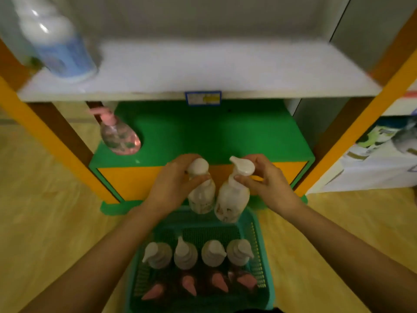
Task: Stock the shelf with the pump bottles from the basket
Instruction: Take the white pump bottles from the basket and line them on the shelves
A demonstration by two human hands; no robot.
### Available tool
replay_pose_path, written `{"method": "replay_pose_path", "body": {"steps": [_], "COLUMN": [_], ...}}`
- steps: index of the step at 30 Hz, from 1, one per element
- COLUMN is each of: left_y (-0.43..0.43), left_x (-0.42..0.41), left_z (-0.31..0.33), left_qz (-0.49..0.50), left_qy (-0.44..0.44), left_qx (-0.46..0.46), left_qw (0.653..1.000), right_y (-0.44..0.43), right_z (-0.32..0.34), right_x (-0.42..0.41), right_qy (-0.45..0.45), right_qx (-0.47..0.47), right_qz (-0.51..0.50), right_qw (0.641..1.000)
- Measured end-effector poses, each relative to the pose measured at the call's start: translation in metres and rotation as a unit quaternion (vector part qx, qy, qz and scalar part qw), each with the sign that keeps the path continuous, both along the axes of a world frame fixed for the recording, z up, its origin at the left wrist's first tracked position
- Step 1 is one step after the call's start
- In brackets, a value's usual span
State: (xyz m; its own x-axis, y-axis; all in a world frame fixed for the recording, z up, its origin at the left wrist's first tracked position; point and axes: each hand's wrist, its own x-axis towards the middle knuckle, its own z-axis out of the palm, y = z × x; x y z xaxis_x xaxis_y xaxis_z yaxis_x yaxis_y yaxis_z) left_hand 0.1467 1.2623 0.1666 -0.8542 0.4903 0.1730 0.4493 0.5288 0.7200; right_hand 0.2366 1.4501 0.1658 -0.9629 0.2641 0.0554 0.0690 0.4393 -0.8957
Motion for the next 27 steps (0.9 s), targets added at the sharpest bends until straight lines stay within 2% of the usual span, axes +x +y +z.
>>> {"method": "replay_pose_path", "body": {"steps": [6,11,14,19,27], "left_y": [-0.015,-0.030,-0.038,-0.046,-0.043], "left_x": [0.016,0.038,0.047,0.063,0.049], "left_z": [0.129,0.229,0.278,0.349,0.417], "left_qz": [-0.001,0.016,0.035,0.026,0.034], "left_qy": [0.043,0.093,0.091,0.065,0.089], "left_qx": [0.090,0.125,0.154,0.204,0.212], "left_qw": [0.995,0.988,0.983,0.976,0.973], "right_y": [-0.014,-0.027,-0.033,-0.043,-0.038], "right_z": [0.128,0.222,0.269,0.341,0.442], "right_x": [0.015,0.034,0.043,0.045,0.004], "right_qy": [0.076,0.118,0.129,0.157,0.210], "right_qx": [0.043,0.067,0.086,0.114,0.120], "right_qz": [0.009,-0.008,-0.015,-0.037,-0.073], "right_qw": [0.996,0.991,0.988,0.980,0.967]}}
